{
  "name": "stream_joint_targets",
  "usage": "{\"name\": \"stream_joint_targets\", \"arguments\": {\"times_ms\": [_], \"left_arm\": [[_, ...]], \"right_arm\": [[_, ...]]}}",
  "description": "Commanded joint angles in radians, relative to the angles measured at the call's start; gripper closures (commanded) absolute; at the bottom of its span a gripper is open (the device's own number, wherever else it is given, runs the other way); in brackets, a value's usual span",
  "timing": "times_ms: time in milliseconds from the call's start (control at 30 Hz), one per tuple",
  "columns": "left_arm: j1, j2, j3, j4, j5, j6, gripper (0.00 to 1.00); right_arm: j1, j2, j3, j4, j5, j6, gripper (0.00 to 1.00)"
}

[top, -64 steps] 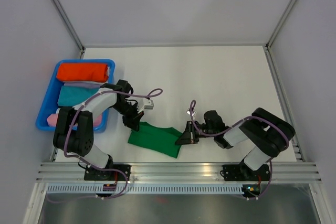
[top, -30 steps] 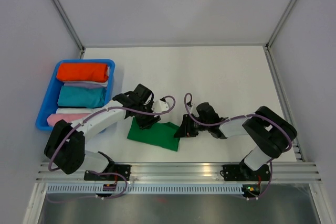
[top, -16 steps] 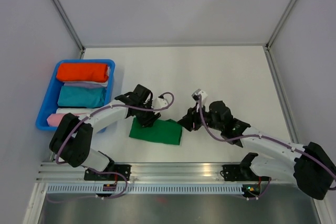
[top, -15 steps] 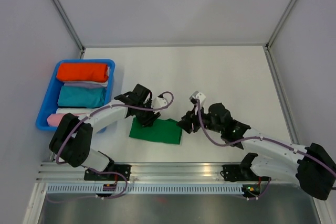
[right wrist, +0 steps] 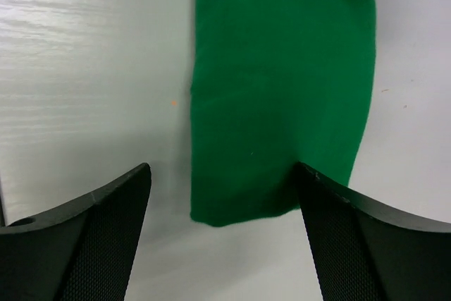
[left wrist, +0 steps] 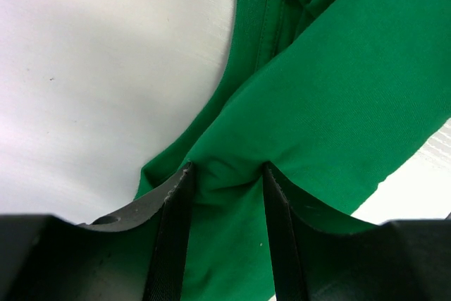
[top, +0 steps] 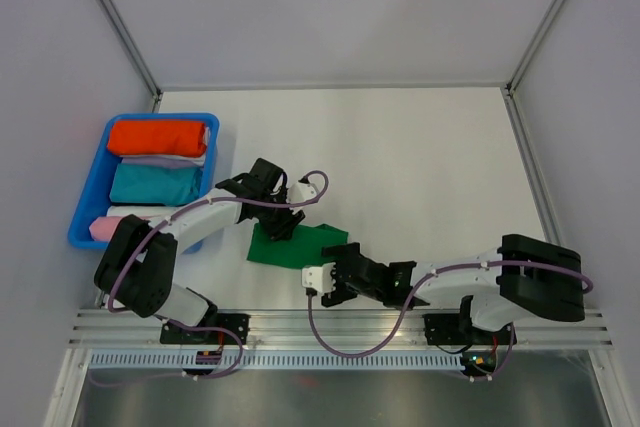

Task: Roll the t-shirts
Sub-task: Roll the tshirt

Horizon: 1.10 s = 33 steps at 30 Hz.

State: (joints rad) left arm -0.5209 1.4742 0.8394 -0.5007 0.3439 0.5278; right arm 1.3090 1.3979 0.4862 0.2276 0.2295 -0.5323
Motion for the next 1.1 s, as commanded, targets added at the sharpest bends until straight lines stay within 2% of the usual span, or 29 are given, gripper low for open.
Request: {"name": "stream_joint_targets", "arguments": {"times_ms": [0, 133, 200, 233, 300, 433, 500, 600, 733, 833, 867, 1000, 1067], "left_arm": [[0.002, 0.011, 0.021, 0.025, 0.047, -0.017, 0.51], [0.002, 0.014, 0.015, 0.024, 0.056, 0.006, 0.51], [0.002, 0.011, 0.013, 0.021, 0.067, 0.017, 0.51], [0.002, 0.009, 0.012, 0.021, 0.072, 0.024, 0.51], [0.002, 0.002, 0.015, 0.01, 0.096, 0.034, 0.5], [0.002, -0.022, 0.053, -0.062, 0.154, 0.043, 0.47], [0.002, -0.029, 0.101, -0.126, 0.188, 0.047, 0.45], [0.002, -0.058, 0.127, -0.16, 0.169, 0.077, 0.43], [0.012, -0.104, 0.162, -0.26, 0.158, 0.116, 0.4], [0.015, -0.155, 0.213, -0.346, 0.136, 0.175, 0.39], [0.015, -0.164, 0.246, -0.411, 0.109, 0.223, 0.39], [0.015, -0.225, 0.257, -0.483, 0.066, 0.411, 0.34], [0.012, -0.277, 0.206, -0.472, 0.105, 0.55, 0.01]], "right_arm": [[0.009, 0.061, 0.069, 0.027, 0.099, -0.15, 0.1], [0.009, 0.122, 0.094, 0.03, 0.188, -0.124, 0.12], [-0.002, 0.159, 0.117, -0.013, 0.177, -0.106, 0.19], [-0.01, 0.174, 0.142, -0.028, 0.157, -0.062, 0.29], [-0.048, 0.208, 0.164, -0.063, 0.114, -0.006, 0.68], [-0.1, 0.217, 0.209, -0.137, 0.033, 0.098, 0.79], [-0.123, 0.196, 0.218, -0.154, 0.004, 0.127, 0.89], [-0.171, 0.161, 0.238, -0.201, -0.116, 0.195, 0.91], [-0.249, 0.127, 0.25, -0.252, -0.382, 0.301, 0.91], [-0.281, 0.105, 0.239, -0.252, -0.439, 0.36, 0.91], [-0.283, 0.087, 0.224, -0.243, -0.476, 0.376, 0.91], [-0.315, 0.03, 0.158, -0.125, -0.573, 0.449, 0.91], [-0.332, 0.004, 0.126, -0.096, -0.604, 0.472, 0.9]]}}
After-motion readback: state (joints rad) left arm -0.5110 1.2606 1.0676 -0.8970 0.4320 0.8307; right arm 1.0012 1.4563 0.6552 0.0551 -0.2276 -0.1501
